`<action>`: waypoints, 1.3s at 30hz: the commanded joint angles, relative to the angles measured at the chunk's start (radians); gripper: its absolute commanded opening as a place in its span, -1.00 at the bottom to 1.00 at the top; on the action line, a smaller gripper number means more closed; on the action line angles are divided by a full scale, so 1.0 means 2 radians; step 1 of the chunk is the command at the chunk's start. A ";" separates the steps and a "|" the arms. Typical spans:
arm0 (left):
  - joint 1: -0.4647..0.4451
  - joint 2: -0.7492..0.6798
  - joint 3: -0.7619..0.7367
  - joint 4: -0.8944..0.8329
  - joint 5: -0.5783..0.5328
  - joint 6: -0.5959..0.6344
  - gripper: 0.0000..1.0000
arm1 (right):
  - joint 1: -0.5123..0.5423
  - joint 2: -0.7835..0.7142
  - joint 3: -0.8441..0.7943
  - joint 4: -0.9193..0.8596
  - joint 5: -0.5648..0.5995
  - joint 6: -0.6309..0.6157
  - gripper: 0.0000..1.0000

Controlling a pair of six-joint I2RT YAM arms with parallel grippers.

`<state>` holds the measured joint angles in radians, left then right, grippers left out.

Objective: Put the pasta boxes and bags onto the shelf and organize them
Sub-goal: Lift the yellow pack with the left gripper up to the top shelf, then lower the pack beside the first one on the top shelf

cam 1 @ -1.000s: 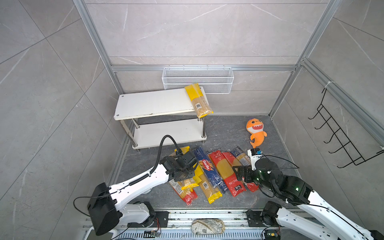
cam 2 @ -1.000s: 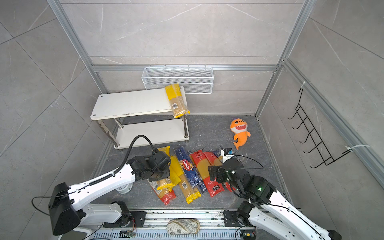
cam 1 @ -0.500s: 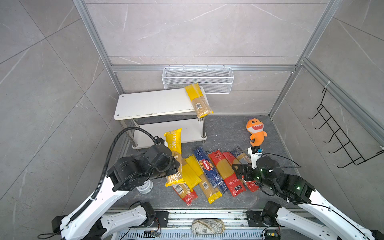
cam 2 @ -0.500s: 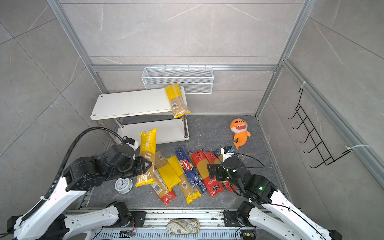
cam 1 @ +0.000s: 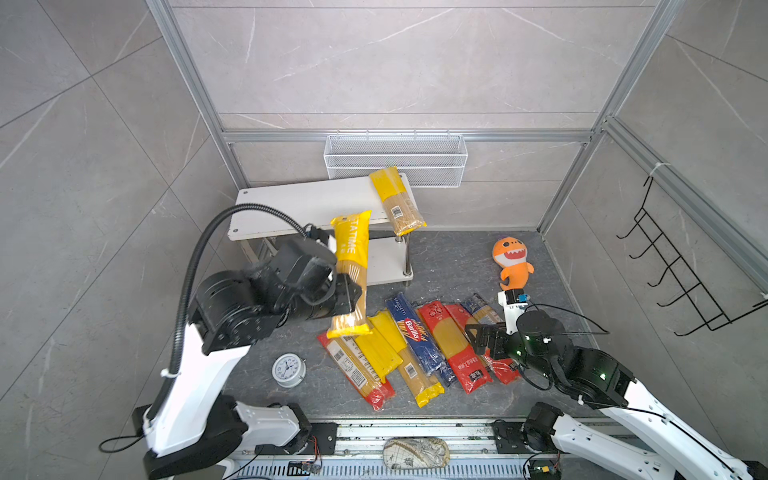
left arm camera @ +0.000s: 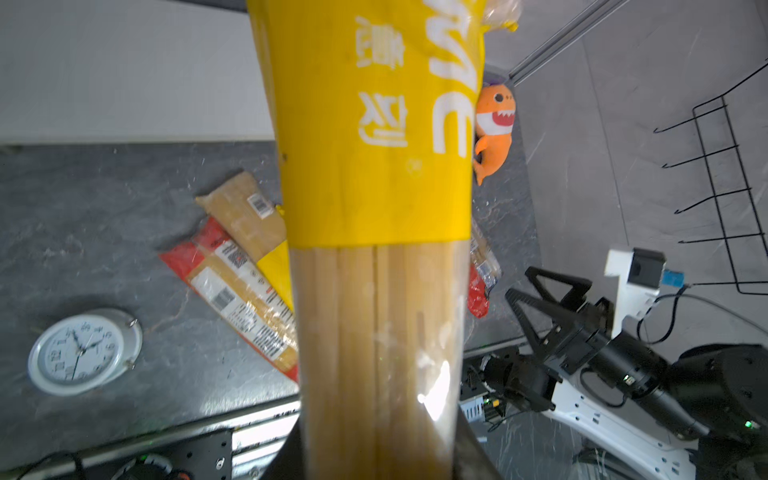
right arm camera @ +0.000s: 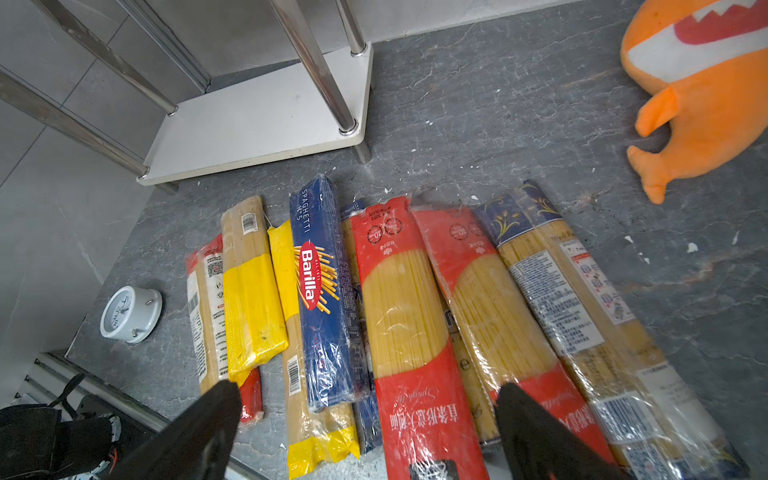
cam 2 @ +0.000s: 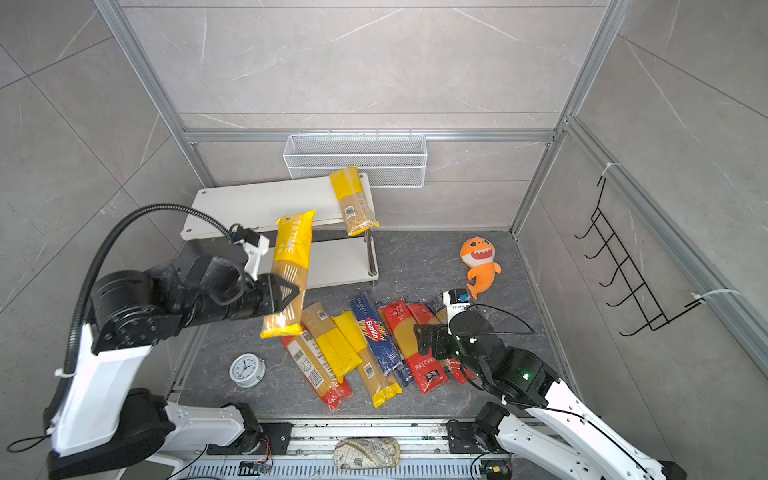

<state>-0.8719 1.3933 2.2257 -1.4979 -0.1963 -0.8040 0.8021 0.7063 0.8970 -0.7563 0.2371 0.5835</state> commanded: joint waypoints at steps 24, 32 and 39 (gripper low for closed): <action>0.227 0.261 0.222 0.239 0.144 0.069 -1.00 | 0.002 0.032 0.005 0.001 0.081 -0.009 0.98; 0.244 0.277 0.220 0.252 0.163 0.066 -0.96 | 0.003 0.040 0.004 0.001 0.093 -0.012 0.98; 0.255 0.268 0.193 0.273 0.163 0.060 -0.43 | 0.003 0.036 -0.001 0.004 0.084 -0.009 0.98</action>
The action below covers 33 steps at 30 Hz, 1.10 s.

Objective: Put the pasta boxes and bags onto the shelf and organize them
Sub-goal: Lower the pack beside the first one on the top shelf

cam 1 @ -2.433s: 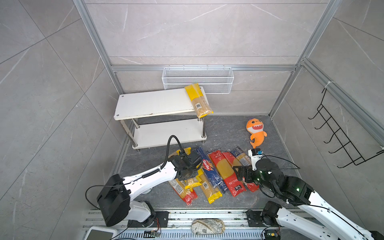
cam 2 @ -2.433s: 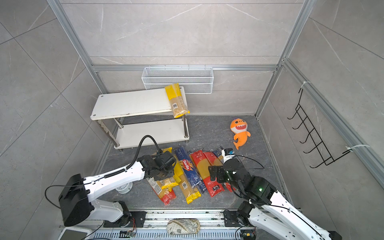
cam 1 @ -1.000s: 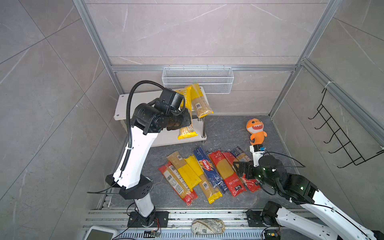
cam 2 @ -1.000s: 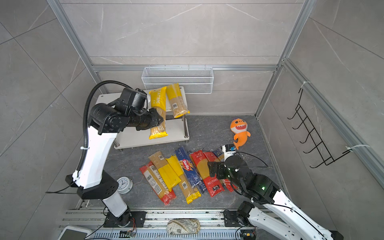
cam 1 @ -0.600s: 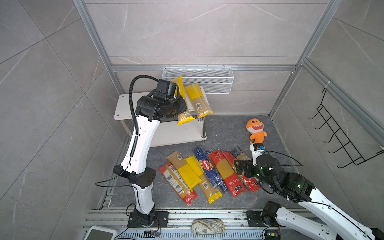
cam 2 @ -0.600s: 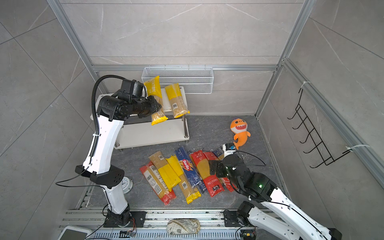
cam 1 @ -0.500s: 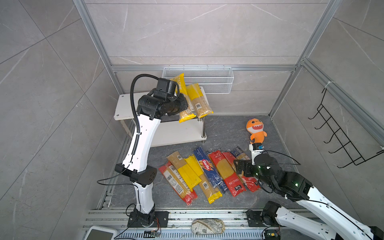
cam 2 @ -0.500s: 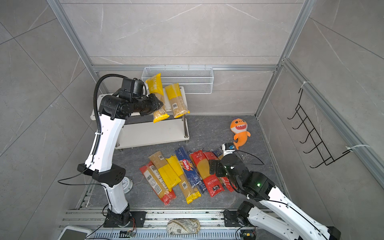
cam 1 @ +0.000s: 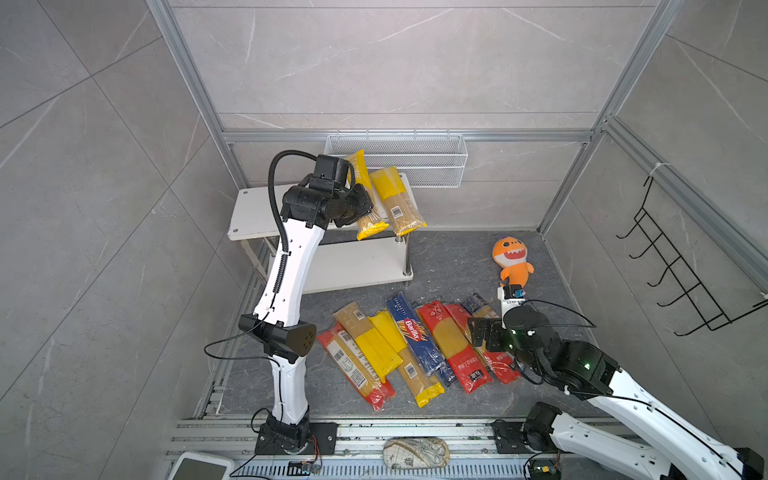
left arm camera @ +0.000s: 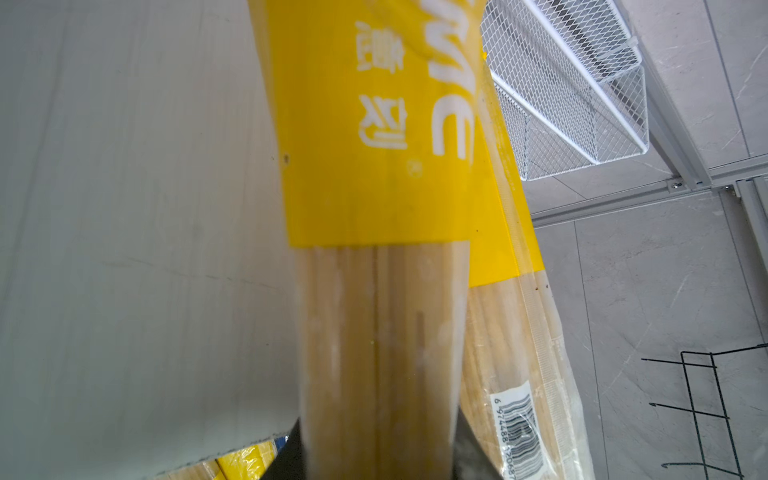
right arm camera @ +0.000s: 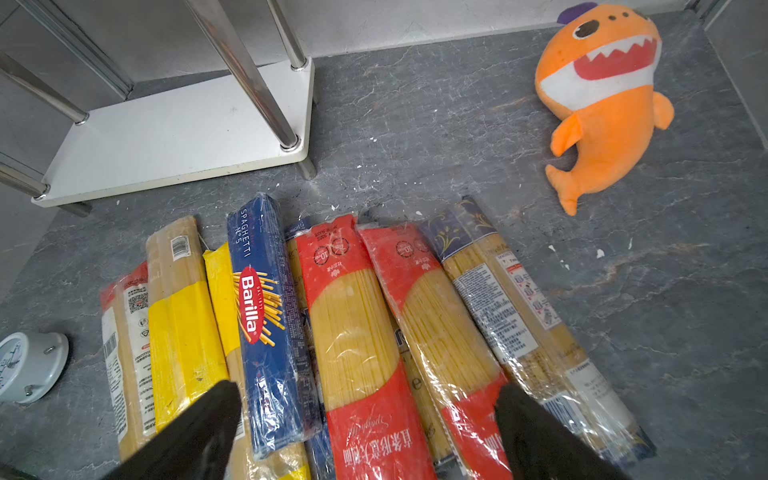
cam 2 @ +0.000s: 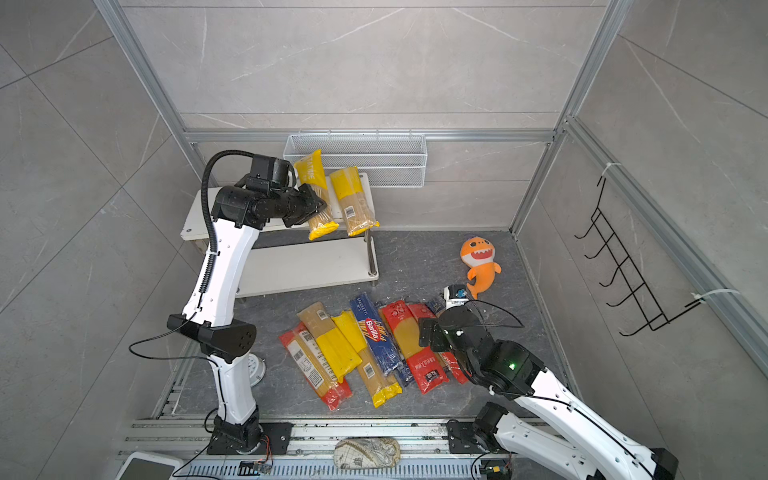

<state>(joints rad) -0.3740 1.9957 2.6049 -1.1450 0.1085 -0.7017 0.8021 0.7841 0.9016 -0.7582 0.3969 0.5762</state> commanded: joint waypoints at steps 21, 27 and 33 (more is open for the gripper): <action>0.017 -0.071 -0.076 0.148 0.042 -0.019 0.24 | 0.002 -0.039 0.000 -0.024 0.006 0.008 0.98; 0.014 -0.128 -0.117 0.148 0.048 -0.012 0.31 | 0.002 -0.042 0.010 -0.033 0.006 0.004 0.99; -0.006 -0.264 -0.287 0.174 0.016 -0.012 0.49 | 0.002 -0.042 0.018 -0.043 0.003 0.000 0.99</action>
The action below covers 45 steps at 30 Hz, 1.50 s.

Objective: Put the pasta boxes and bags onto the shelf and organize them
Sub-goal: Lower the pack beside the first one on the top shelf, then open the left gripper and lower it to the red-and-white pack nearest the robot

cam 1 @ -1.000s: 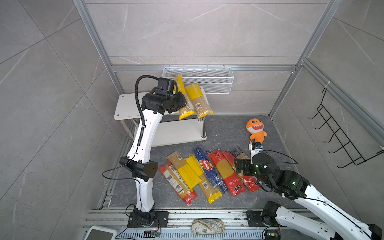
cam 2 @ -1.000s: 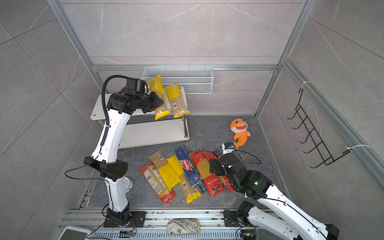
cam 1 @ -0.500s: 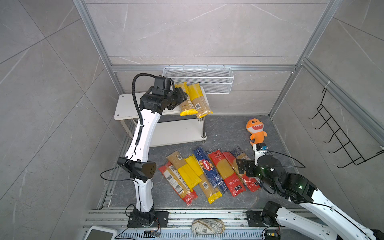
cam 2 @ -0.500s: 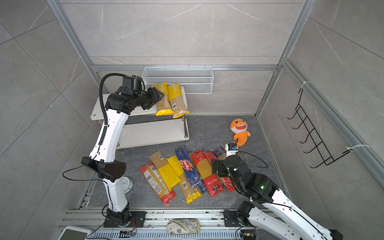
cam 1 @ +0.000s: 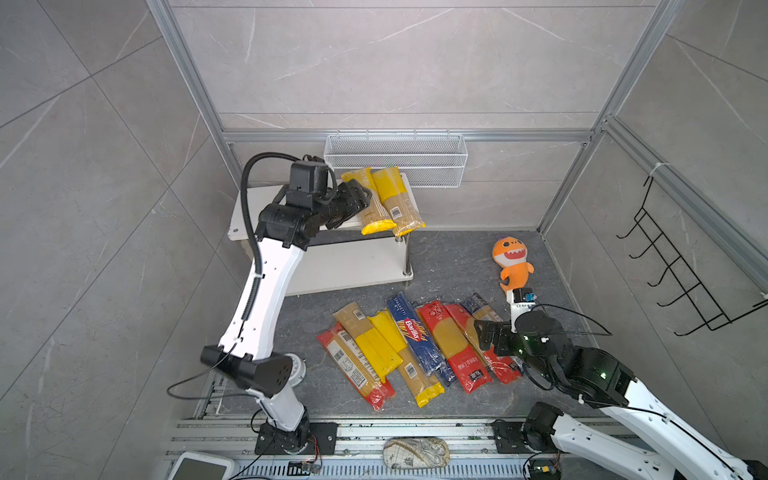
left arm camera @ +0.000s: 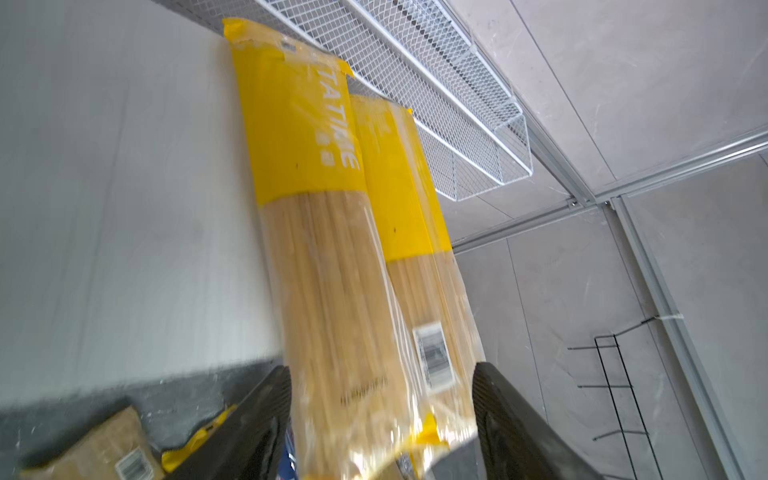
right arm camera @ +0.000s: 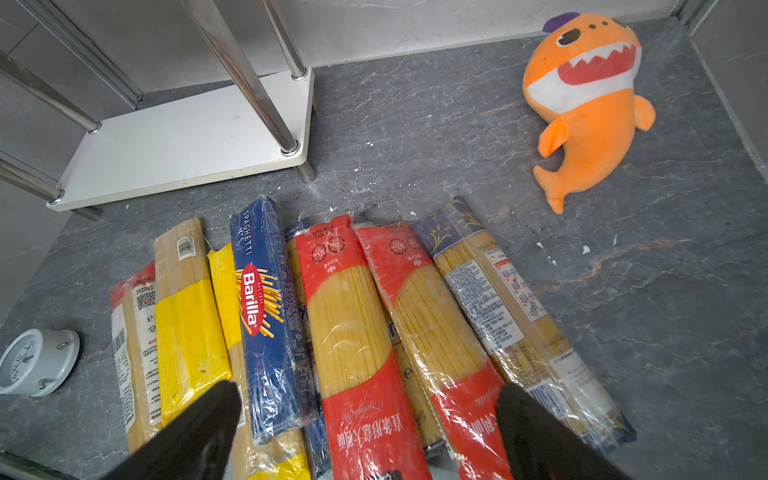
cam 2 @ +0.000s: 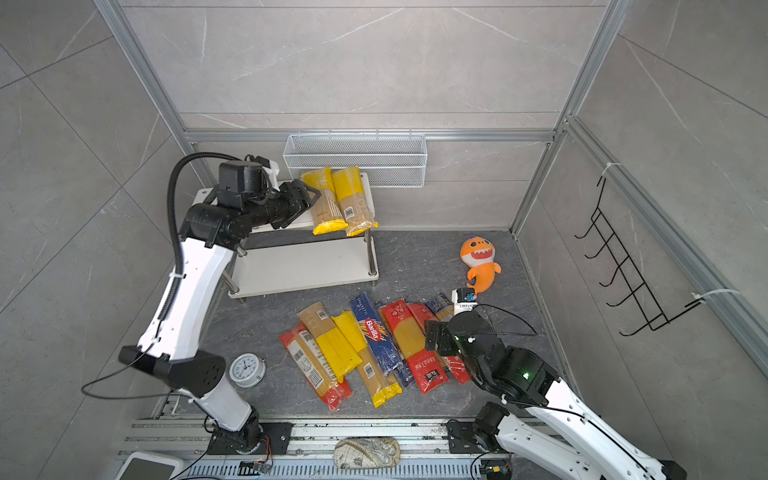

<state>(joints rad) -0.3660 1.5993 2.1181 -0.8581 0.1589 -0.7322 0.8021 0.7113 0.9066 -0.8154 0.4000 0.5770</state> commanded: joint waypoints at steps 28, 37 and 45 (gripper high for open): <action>-0.185 -0.465 -0.767 0.040 -0.153 -0.270 0.65 | 0.003 0.017 -0.037 0.017 -0.041 0.036 1.00; -0.284 -0.343 -0.788 0.120 -0.177 -0.328 0.76 | 0.003 0.024 -0.056 0.028 -0.041 0.041 0.99; -0.334 -0.234 -0.783 0.145 -0.186 -0.375 0.79 | 0.003 0.000 -0.067 0.015 -0.031 0.041 0.99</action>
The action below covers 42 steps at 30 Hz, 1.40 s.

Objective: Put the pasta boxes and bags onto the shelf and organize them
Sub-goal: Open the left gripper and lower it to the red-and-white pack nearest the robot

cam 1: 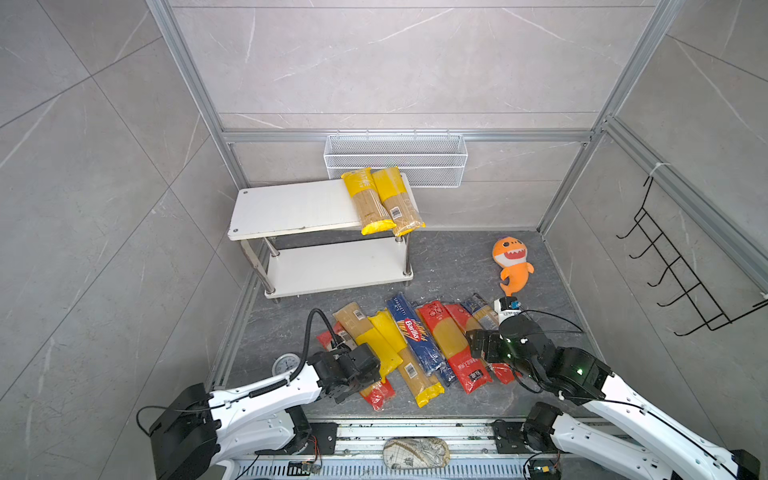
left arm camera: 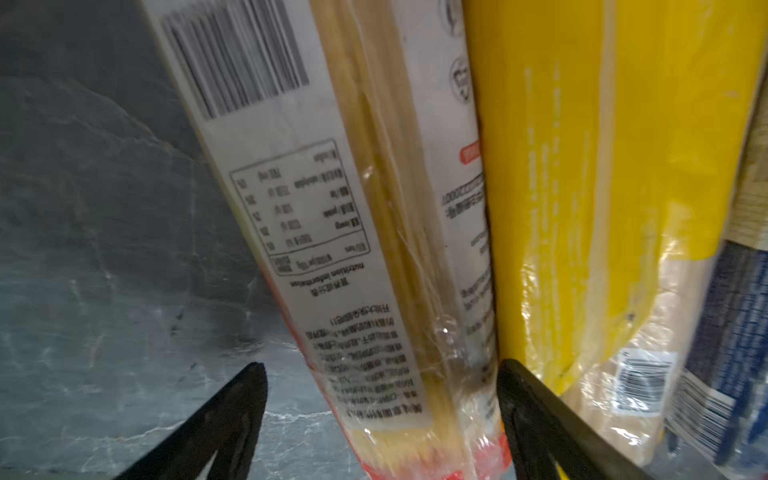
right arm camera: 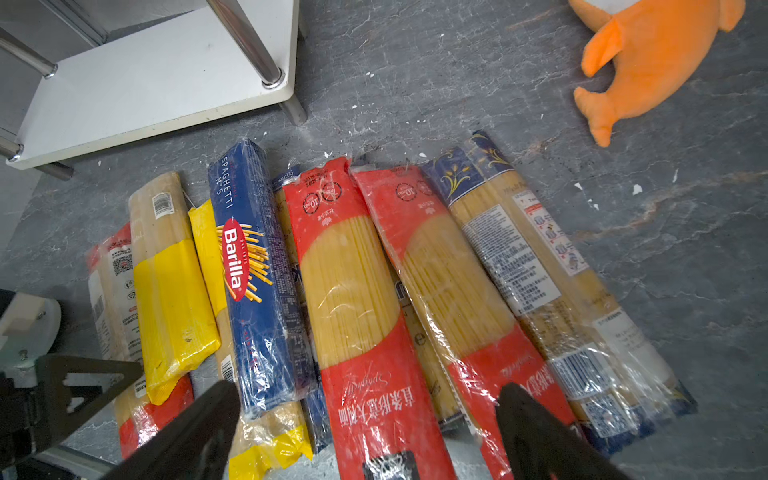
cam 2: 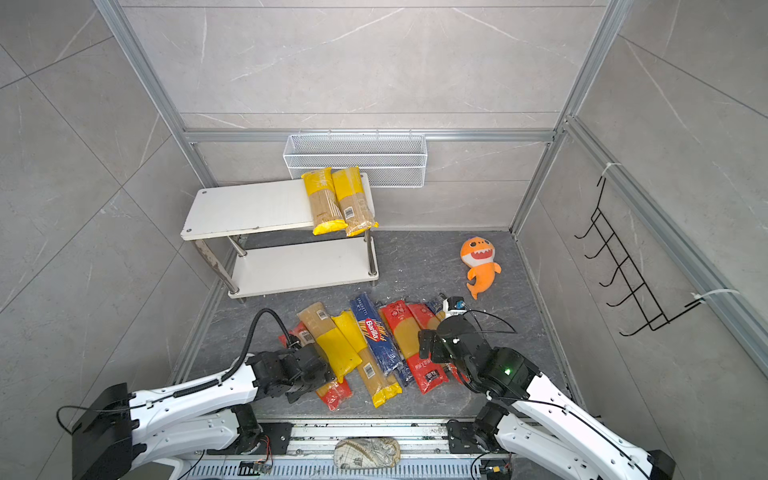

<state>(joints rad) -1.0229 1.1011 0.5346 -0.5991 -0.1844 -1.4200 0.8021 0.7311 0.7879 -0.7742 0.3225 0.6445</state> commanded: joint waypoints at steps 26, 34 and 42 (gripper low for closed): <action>-0.012 0.117 -0.033 0.086 0.046 -0.057 0.48 | 0.003 -0.050 -0.030 -0.012 0.000 0.003 1.00; -0.013 0.014 -0.100 0.045 0.043 -0.073 -0.27 | 0.003 -0.035 -0.032 0.005 -0.014 0.001 1.00; -0.013 -0.106 -0.083 -0.067 0.022 -0.049 -1.00 | 0.003 -0.018 -0.033 0.023 -0.025 0.002 1.00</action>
<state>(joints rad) -1.0431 0.9295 0.3698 -0.4728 -0.1551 -1.5429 0.8024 0.6876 0.7326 -0.7528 0.2867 0.6441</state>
